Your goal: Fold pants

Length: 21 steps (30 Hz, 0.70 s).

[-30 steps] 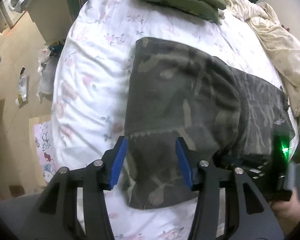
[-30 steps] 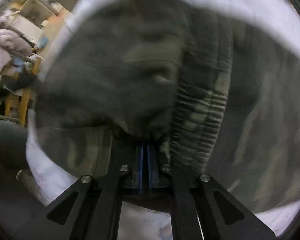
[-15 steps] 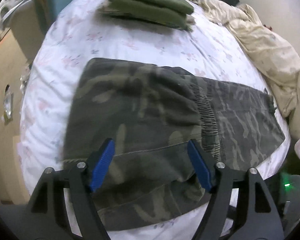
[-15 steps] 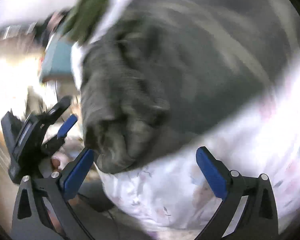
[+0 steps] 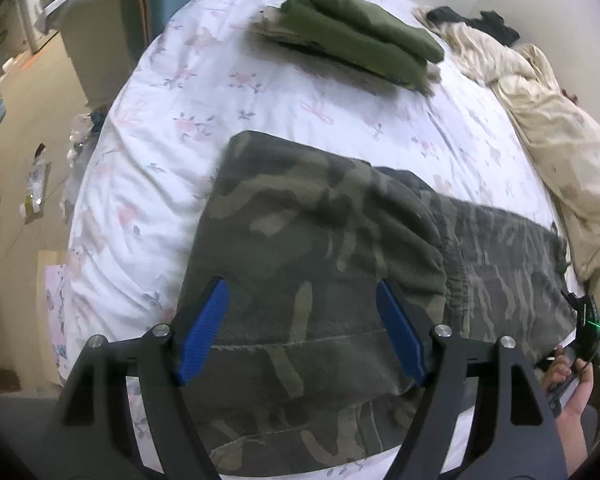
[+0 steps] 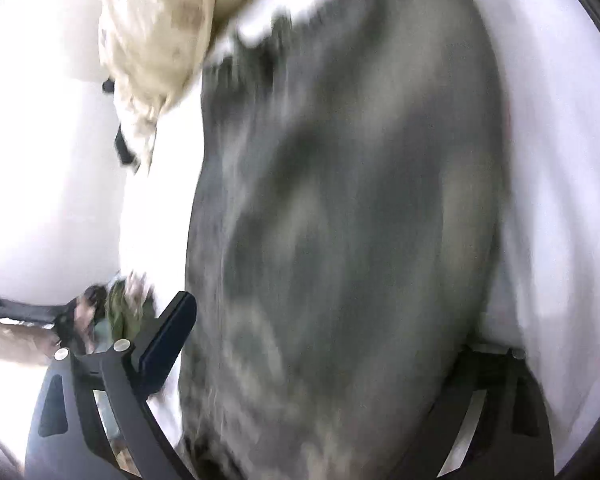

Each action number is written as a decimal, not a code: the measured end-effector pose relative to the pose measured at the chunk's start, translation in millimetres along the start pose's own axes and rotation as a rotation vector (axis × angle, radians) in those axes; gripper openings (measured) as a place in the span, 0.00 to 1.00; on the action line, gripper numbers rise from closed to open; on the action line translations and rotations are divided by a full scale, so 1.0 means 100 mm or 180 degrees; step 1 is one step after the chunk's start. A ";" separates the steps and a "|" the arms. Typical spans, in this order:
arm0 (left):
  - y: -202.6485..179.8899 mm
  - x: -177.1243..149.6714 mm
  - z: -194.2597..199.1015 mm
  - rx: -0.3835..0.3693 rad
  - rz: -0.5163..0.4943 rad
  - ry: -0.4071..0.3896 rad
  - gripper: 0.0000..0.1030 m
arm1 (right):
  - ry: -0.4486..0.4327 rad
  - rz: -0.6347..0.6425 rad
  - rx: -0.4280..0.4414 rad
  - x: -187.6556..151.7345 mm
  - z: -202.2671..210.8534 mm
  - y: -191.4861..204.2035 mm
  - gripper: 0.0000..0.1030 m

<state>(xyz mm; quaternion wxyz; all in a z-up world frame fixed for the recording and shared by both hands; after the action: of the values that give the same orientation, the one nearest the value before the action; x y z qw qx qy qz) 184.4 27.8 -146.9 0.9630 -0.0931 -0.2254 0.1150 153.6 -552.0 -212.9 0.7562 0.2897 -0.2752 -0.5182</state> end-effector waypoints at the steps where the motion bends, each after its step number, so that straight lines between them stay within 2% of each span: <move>1: 0.00 0.01 0.00 -0.0006 0.0012 -0.0005 0.71 | -0.0118 0.0056 -0.0055 0.12 0.02 0.02 0.92; 2: 0.01 0.01 0.00 -0.0004 0.0011 -0.0013 0.71 | -0.0262 0.0099 -0.0150 0.27 0.06 0.02 0.90; 5: -0.01 0.01 -0.02 0.0027 -0.0048 -0.0013 0.71 | -0.0509 0.0013 -0.0386 0.62 0.11 -0.15 0.70; 6: -0.01 0.00 -0.03 0.0026 -0.0070 -0.0004 0.71 | -0.0573 -0.0034 -0.0457 0.72 0.10 -0.19 0.53; 7: -0.02 -0.01 -0.03 0.0031 -0.0086 0.0002 0.71 | -0.0597 -0.0052 -0.0517 0.82 0.12 -0.24 0.31; 9: -0.03 -0.04 -0.05 0.0104 -0.0171 0.0015 0.71 | -0.0615 -0.0073 -0.0548 0.93 0.14 -0.28 0.19; 12: -0.05 -0.05 -0.08 0.0196 -0.0257 0.0052 0.71 | -0.0798 0.0024 -0.0562 1.03 0.25 -0.19 0.07; 15: -0.04 -0.02 -0.07 0.0175 -0.0201 0.0056 0.71 | -0.0963 0.0399 -0.0548 1.01 0.41 0.06 0.06; 17: -0.05 -0.01 -0.05 0.0195 -0.0211 0.0035 0.71 | -0.1037 0.0604 -0.0201 0.92 0.52 0.37 0.05; 21: -0.06 -0.02 -0.03 0.0161 -0.0199 0.0062 0.71 | -0.0897 0.1264 0.0140 0.67 0.61 1.07 0.05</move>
<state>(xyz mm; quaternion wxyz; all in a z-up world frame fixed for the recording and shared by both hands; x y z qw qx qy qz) 185.3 20.8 -149.0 0.9703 -0.0627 -0.2159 0.0897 197.3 -592.8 -85.9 0.7910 0.1711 -0.4406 -0.3885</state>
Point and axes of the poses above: each gripper's, at about its wrist camera, not at the fingertips, and z roughly against the way its jaws point, y to its left, x to its top, the point moved 5 cm from there along -z, roughly the way its jaws point, and after that the axes turned 2 degrees about -y, right-handed, at the moved point
